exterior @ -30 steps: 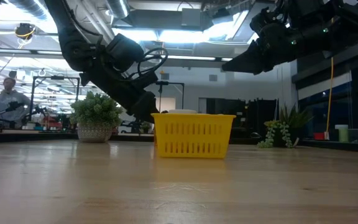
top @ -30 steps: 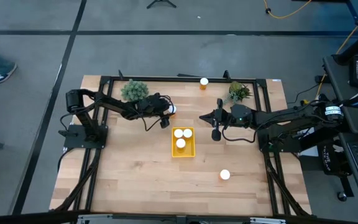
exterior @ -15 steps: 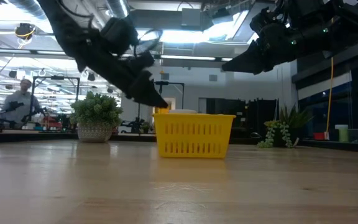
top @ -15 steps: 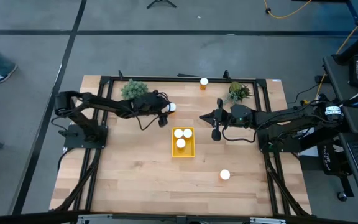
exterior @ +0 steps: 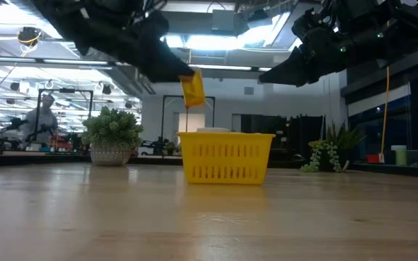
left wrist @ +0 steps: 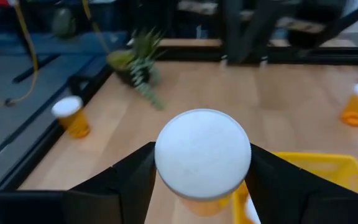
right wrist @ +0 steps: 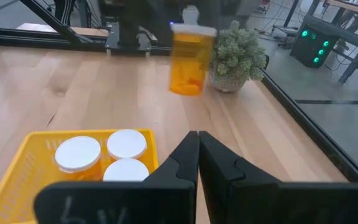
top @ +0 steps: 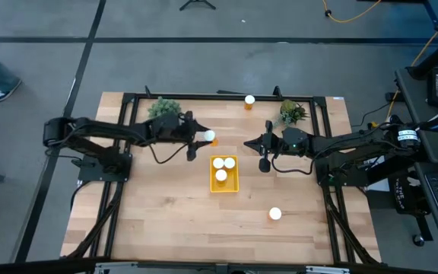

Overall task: Pick and place pill bottles into a basket
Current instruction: Put the orange pill bottle into the yellow bin

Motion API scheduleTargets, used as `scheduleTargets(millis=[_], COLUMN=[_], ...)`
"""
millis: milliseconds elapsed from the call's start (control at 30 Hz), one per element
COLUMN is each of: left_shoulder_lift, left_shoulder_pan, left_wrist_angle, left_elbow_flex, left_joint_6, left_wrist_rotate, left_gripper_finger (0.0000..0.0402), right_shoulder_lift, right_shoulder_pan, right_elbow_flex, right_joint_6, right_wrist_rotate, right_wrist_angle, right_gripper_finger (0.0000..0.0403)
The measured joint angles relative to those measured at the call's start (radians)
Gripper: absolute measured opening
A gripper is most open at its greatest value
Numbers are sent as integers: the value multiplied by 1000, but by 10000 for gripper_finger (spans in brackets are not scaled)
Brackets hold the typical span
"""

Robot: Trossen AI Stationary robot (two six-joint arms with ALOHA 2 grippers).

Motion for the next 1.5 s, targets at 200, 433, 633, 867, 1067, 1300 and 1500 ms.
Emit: scheduleTargets(millis=[200, 433, 633, 867, 1067, 1300, 1500], left_shoulder_lift=[-14, -14, -14, 30, 141, 242, 293], left_shoulder_pan=[-77, -212, -323, -392, -401, -402, -405], left_wrist_angle=[-1, 56, 109, 148, 253, 321, 340], left_elbow_flex=[0, 0, 0, 1, 1, 1, 1], left_joint_6=[20, 16, 17, 12, -10, -63, -79], left_wrist_rotate=[3, 4, -28, -41, -57, -75, -79], left_gripper_finger=[223, 223, 223, 223, 223, 223, 223], right_shoulder_lift=[0, 0, 0, 0, 0, 0, 0], right_shoulder_pan=[0, 0, 0, 0, 0, 0, 0], right_elbow_flex=[0, 0, 0, 0, 0, 0, 0], right_joint_6=[-1, 0, 5, 30, 54, 60, 86], right_wrist_rotate=[0, 0, 0, 0, -1, 0, -1], right_wrist_angle=[0, 0, -8, -15, -15, -24, -36], right_gripper_finger=[16, 16, 16, 16, 16, 16, 16])
